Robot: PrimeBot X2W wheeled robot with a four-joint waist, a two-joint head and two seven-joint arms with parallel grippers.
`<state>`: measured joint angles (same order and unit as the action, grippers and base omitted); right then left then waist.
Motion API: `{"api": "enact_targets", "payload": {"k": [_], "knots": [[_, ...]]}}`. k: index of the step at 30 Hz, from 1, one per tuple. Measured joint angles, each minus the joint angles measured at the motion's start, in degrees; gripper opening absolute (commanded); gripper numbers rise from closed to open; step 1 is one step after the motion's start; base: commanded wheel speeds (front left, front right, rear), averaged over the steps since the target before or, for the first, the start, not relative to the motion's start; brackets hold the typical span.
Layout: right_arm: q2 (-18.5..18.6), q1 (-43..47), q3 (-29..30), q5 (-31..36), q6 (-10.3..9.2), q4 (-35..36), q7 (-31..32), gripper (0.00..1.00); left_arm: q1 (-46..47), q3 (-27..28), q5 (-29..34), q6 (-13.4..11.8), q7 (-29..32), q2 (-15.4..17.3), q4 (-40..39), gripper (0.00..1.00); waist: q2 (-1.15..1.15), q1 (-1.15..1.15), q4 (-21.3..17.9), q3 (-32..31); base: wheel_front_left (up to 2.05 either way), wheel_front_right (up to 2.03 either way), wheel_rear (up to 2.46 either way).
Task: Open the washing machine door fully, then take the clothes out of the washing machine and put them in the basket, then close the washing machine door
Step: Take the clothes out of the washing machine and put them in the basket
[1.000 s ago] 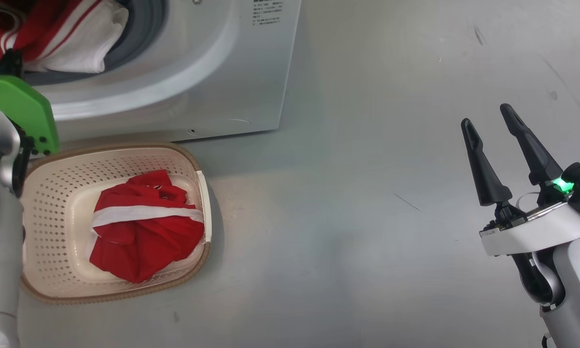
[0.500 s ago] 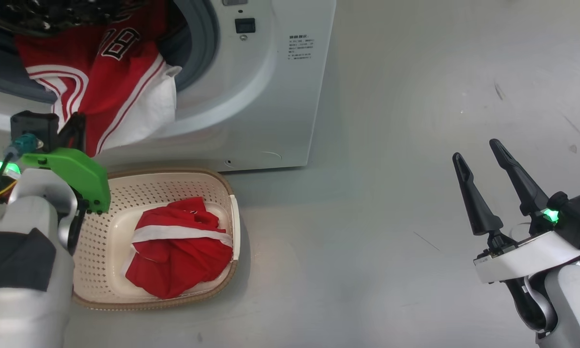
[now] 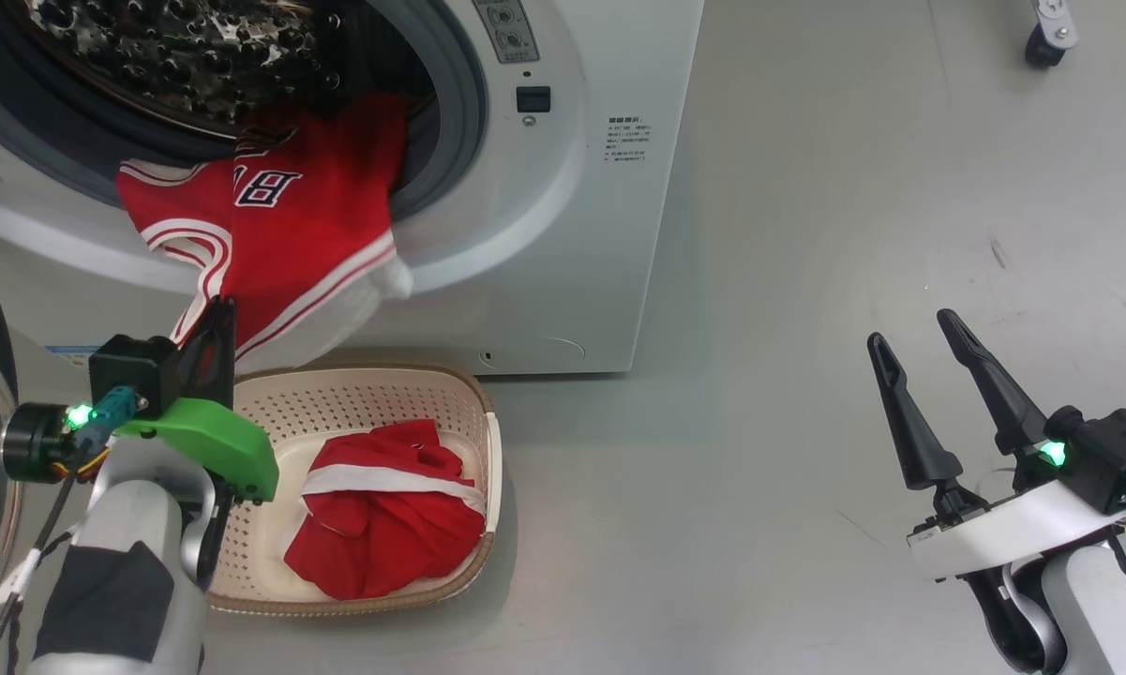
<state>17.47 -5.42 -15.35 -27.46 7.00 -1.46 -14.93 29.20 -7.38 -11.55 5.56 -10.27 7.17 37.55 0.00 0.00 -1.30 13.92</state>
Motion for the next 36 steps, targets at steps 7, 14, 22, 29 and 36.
{"api": "enact_targets", "payload": {"k": [7,14,22,29,36], "knots": [[-0.8,0.7,0.1,0.4,0.0,-0.2,0.0,1.0,-3.4,0.1,0.5,-1.8,-3.5,-0.8,-4.5,0.0,0.0,0.0,0.5,-1.7,0.0,0.0,0.0],[-1.2,1.3,0.1,0.9,0.0,-0.2,0.0,1.0,-4.7,-0.1,2.2,-3.8,-4.1,-1.4,-11.4,0.0,0.0,0.0,0.6,-2.3,0.0,0.0,0.0],[-1.3,1.5,0.2,1.1,0.0,-0.2,0.0,1.0,-5.4,1.5,3.1,-6.4,-4.2,-2.5,-22.7,0.0,0.0,0.0,0.6,-2.5,0.0,0.0,0.0],[-1.5,1.7,0.2,1.4,0.0,-0.2,0.0,1.0,-5.4,2.6,4.6,-8.4,-4.2,-2.9,-33.8,0.0,0.0,0.0,0.4,-2.4,0.0,0.0,0.0],[-1.5,1.8,0.2,1.5,0.0,-0.2,0.0,1.0,-5.6,3.3,6.2,-9.4,-4.4,-3.4,-42.0,0.0,0.0,0.0,0.4,-2.3,0.0,0.0,0.0]]}}
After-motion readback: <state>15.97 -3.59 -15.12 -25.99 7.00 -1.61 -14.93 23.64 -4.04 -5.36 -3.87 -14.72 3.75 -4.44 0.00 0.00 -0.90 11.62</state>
